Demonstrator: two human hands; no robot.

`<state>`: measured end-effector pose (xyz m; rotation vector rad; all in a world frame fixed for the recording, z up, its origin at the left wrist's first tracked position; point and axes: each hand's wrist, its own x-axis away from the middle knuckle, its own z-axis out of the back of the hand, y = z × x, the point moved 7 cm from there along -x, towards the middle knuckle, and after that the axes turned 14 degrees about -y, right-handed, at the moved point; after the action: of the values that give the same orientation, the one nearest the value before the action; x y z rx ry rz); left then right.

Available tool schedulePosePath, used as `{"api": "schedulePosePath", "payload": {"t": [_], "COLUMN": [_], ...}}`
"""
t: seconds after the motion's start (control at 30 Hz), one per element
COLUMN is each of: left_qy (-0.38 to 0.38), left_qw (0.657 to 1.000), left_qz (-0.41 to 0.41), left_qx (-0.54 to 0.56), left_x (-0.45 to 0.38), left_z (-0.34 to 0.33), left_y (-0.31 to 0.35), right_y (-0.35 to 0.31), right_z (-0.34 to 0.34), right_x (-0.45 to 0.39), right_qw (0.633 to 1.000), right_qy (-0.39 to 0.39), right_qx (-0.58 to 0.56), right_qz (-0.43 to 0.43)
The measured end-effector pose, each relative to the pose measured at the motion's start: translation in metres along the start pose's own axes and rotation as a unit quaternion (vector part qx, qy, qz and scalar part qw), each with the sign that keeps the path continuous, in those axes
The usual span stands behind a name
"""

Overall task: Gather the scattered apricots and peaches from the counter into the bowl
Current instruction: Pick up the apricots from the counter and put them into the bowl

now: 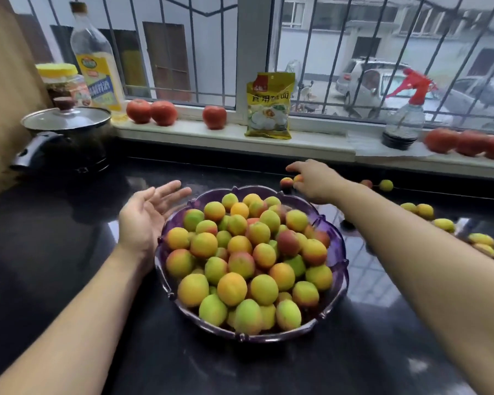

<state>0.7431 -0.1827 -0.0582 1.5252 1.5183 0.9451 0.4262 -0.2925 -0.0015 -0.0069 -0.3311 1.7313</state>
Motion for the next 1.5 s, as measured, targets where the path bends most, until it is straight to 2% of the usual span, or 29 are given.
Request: {"api": "schedulePosePath", "payload": {"t": [0.13, 0.2, 0.27, 0.33, 0.43, 0.5, 0.6, 0.73, 0.93, 1.13, 1.23, 1.5], "left_qy": [-0.029, -0.043, -0.061, -0.088, -0.117, -0.120, -0.121, -0.102, -0.067, -0.066, -0.065, -0.107], "left_qw": [0.999, 0.998, 0.996, 0.991, 0.985, 0.983, 0.982, 0.985, 0.986, 0.979, 0.981, 0.984], "left_qz": [0.013, 0.022, 0.051, 0.090, 0.106, 0.110, 0.106, 0.095, 0.089, 0.071, 0.069, 0.075], "left_qx": [0.023, 0.039, 0.031, 0.049, 0.068, 0.079, 0.095, 0.106, 0.126, 0.180, 0.170, 0.125], "left_x": [0.003, 0.008, 0.012, 0.013, 0.010, 0.012, 0.020, 0.030, 0.026, 0.018, 0.019, 0.026], "left_z": [0.001, -0.005, -0.016, -0.028, -0.037, -0.038, -0.039, -0.036, -0.031, -0.023, -0.023, -0.035], "left_y": [-0.007, -0.005, -0.012, -0.020, -0.022, -0.022, -0.019, -0.016, -0.008, -0.007, -0.004, -0.007], "right_y": [-0.008, -0.013, -0.017, -0.024, -0.036, -0.050, -0.076, -0.106, -0.151, -0.189, -0.192, -0.192], "right_z": [-0.023, -0.028, -0.025, -0.007, 0.033, 0.047, 0.047, 0.032, 0.021, -0.007, -0.016, -0.009], "right_x": [-0.053, -0.059, -0.056, -0.043, 0.005, 0.051, 0.114, 0.156, 0.132, 0.090, 0.085, 0.085], "right_qw": [0.990, 0.982, 0.984, 0.994, 0.989, 0.964, 0.916, 0.935, 0.943, 0.979, 0.989, 0.983], "right_qy": [-0.077, -0.088, -0.069, -0.010, 0.076, 0.067, -0.006, -0.045, -0.026, -0.007, 0.011, -0.026], "right_qx": [0.118, 0.167, 0.166, 0.106, -0.103, -0.230, -0.359, -0.308, -0.298, -0.167, -0.097, -0.122], "right_qz": [-0.002, 0.000, 0.006, 0.026, 0.072, 0.117, 0.180, 0.170, 0.148, 0.115, 0.112, 0.134]}}
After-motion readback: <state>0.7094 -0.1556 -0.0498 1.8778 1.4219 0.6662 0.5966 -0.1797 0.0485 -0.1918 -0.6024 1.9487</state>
